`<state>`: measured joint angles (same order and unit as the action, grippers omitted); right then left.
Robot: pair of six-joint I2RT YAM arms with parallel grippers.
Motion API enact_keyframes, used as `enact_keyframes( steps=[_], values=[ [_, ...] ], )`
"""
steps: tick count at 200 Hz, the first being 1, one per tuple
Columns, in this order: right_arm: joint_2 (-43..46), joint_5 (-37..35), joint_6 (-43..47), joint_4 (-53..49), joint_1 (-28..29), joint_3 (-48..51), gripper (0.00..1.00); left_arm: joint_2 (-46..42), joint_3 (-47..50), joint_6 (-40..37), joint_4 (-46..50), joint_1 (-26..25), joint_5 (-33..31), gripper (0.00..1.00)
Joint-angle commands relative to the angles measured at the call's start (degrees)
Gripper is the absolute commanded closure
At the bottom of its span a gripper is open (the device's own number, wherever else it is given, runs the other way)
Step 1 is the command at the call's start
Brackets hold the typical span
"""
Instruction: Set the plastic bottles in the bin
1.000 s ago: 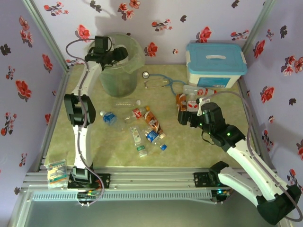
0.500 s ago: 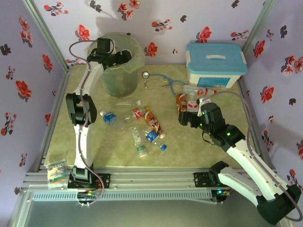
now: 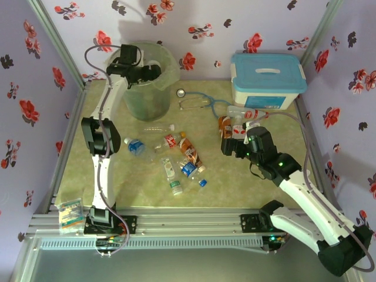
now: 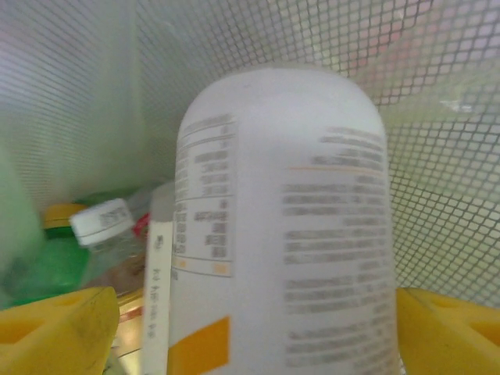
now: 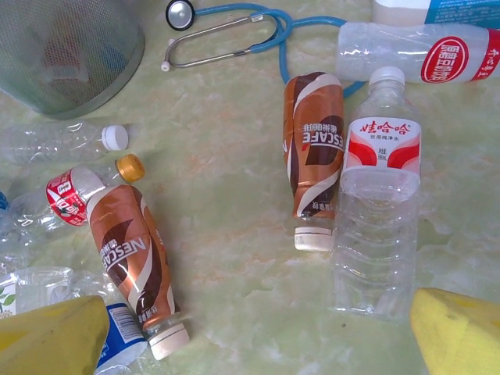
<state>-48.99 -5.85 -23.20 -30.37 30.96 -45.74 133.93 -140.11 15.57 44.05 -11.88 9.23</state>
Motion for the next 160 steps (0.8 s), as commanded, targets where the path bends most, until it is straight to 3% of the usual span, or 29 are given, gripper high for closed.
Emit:
enact_keyframes(
  steps=[1, 60, 90, 113, 160],
  values=[
    [-0.20, -0.79, -0.09, 0.21, -0.29, -0.23, 0.01, -0.95, -4.00, -8.43, 8.16, -0.69, -8.82, 0.11],
    [-1.59, 0.09, 0.01, 1.26, -0.29, -1.02, 0.01, -2.15, -6.78, -16.94, 14.39, -1.29, -23.85, 0.13],
    [-2.15, -0.01, 0.15, 1.45, -0.29, -1.42, 0.01, -3.31, -8.76, -18.91, 14.18, -1.30, -27.74, 0.10],
    [-2.70, -0.17, 0.22, 1.71, -0.29, -1.73, 0.01, -4.17, -9.14, -18.92, 13.19, -1.19, -26.70, 0.09],
    [-2.72, -3.08, -0.88, 0.40, -1.49, -2.74, 0.03, -7.54, -5.39, -14.11, 9.98, -0.65, -13.50, 0.11]
  ],
)
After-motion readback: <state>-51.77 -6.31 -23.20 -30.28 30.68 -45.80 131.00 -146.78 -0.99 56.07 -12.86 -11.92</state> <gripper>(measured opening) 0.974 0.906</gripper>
